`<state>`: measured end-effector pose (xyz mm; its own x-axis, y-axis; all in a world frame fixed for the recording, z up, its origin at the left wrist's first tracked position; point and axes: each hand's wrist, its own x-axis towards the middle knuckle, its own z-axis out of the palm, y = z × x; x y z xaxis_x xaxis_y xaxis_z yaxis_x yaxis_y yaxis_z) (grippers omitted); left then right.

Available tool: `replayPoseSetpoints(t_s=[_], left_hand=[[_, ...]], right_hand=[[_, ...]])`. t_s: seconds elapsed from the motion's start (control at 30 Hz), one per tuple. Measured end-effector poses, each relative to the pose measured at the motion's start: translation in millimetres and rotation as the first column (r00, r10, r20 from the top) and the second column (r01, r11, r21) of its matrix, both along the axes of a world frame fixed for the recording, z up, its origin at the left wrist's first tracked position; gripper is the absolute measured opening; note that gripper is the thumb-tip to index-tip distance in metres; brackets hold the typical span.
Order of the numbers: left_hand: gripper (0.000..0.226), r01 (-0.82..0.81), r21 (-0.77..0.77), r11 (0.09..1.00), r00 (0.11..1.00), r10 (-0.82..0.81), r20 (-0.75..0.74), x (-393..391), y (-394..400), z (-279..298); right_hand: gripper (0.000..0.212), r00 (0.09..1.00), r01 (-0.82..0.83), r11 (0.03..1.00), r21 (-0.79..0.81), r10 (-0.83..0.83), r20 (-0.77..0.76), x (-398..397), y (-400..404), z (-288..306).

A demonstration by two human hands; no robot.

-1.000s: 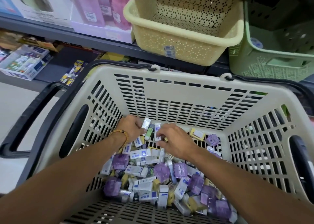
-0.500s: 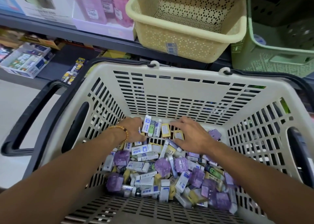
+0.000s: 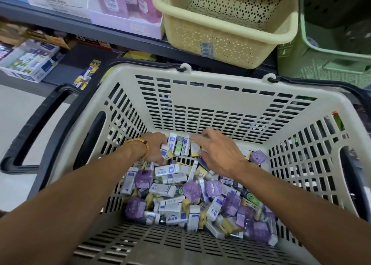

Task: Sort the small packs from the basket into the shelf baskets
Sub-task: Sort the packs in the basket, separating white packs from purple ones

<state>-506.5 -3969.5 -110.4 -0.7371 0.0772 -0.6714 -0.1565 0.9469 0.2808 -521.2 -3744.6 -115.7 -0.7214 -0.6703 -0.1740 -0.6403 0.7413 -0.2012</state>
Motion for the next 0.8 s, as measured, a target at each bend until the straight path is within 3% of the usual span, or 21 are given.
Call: replayPoseSetpoints(t_s=[0.13, 0.23, 0.33, 0.43, 0.57, 0.67, 0.73, 0.8], left_hand=[[0.050, -0.073, 0.043, 0.996, 0.997, 0.074, -0.027, -3, -3, -1], [0.035, -0.136, 0.082, 0.987, 0.990, 0.138, -0.010, -8, -5, 1], [0.036, -0.248, 0.144, 0.958, 0.969, 0.246, 0.028, -12, -8, 4], [0.043, -0.269, 0.129, 0.955, 0.963, 0.265, 0.047, -10, -10, 5], [0.041, -0.242, 0.153, 0.958, 0.969, 0.232, 0.081, -3, -9, 6], [0.027, -0.257, 0.240, 0.936, 0.966, 0.246, 0.074, -1, -7, 16], [0.017, -0.348, 0.393, 0.851, 0.937, 0.334, 0.106, -2, -3, 27], [0.015, -0.424, 0.529, 0.736, 0.903, 0.389, 0.182, -3, 3, 38]], right_hand=[[0.054, 0.991, -0.131, 0.974, 0.183, 0.133, -0.003, -2, -4, -4], [0.052, 0.990, -0.138, 0.977, 0.160, 0.134, 0.034, -3, 4, -4], [0.049, 0.999, 0.017, 0.999, 0.031, -0.019, 0.035, -4, 15, 0], [0.038, 0.982, 0.181, 0.983, 0.036, -0.183, 0.048, -2, 20, 2], [0.040, 0.939, 0.255, 0.967, -0.031, -0.240, 0.247, -1, -3, 0], [0.038, 0.926, 0.297, 0.950, -0.094, -0.263, 0.270, 0, -14, 0], [0.032, 0.846, 0.446, 0.864, -0.234, -0.321, 0.426, 3, -19, 6], [0.030, 0.671, 0.626, 0.713, -0.316, -0.286, 0.684, 4, -26, 15]])
